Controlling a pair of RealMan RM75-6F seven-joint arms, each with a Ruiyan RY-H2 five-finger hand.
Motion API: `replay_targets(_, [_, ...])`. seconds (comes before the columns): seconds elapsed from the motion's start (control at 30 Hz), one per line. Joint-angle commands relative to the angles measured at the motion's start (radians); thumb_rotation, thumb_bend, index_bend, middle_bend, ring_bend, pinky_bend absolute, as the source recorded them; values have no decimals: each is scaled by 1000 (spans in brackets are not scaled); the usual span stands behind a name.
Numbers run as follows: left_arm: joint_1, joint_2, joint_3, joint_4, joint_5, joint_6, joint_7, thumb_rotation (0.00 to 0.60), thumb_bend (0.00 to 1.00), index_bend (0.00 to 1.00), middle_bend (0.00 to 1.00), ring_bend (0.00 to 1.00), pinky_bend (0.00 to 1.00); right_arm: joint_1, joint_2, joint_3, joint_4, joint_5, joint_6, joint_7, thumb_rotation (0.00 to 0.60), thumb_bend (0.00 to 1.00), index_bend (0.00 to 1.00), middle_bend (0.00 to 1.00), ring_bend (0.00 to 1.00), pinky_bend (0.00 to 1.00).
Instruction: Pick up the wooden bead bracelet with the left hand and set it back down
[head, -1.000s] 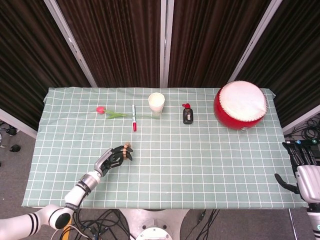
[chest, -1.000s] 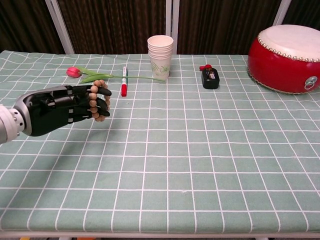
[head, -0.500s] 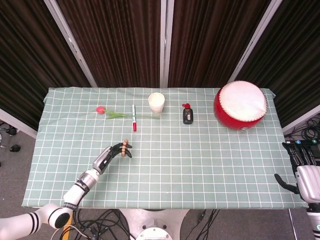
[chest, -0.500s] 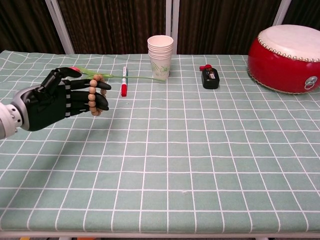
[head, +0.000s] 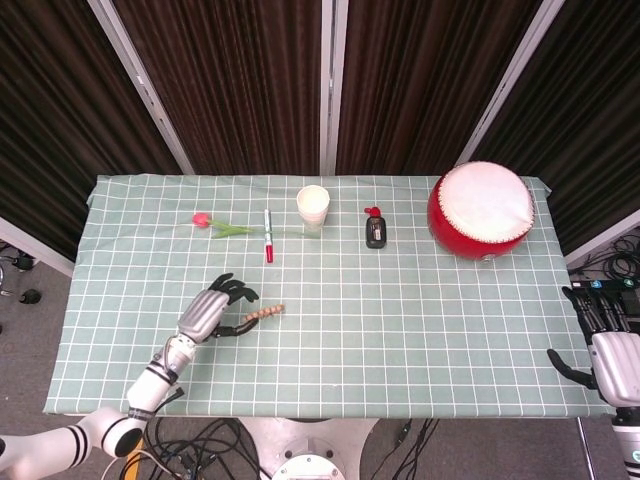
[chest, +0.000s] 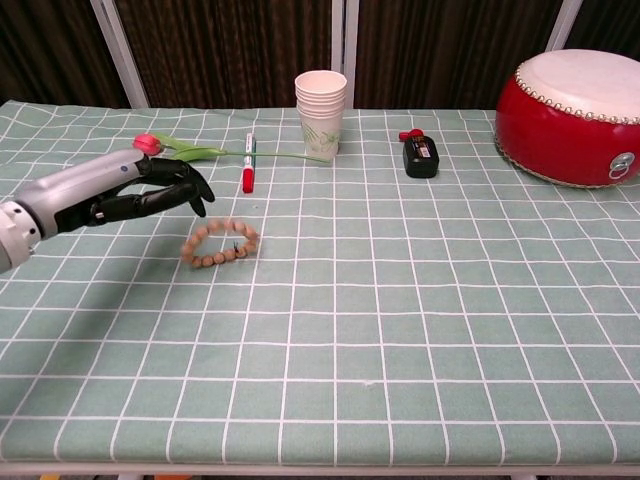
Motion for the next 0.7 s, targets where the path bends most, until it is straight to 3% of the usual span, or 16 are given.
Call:
replay_targets(0.03, [37,34,-28,-66,-44,130,258,420,45,303,318,151,57,0,1,-1,1,1,-2,3,600,156,7,133,0,0])
replay_targets(0.1, [63,56,-54,-93,-71,182,261,592,46,310,323,150,57,-1,4,-3,2,5,-6,6,600,157,7,133,0,0])
replay_targets(0.2, [113,119,-90,-131,-121,247,220,600,48,326,335,151,57,0,16,-11,-3,15,-29,12,600,159,7,133,0,0])
replay_targets(0.3, [167,197,-91,-135,-145,295,206,600,49,332,339,151,57,3,25,-14,-8,29,-54,4,600,174,7,134,0,0])
replay_targets(0.47, [263,344,-30,-150,-161,327,213,600,50,299,312,151,39,9,14,-10,1,27,-57,23,600,183,7,120,0,0])
replay_targets(0.7, [397,420,39,-193,-144,454,213,600,53,279,292,150,17,23,-2,-10,9,8,-62,19,600,183,7,114,0,0])
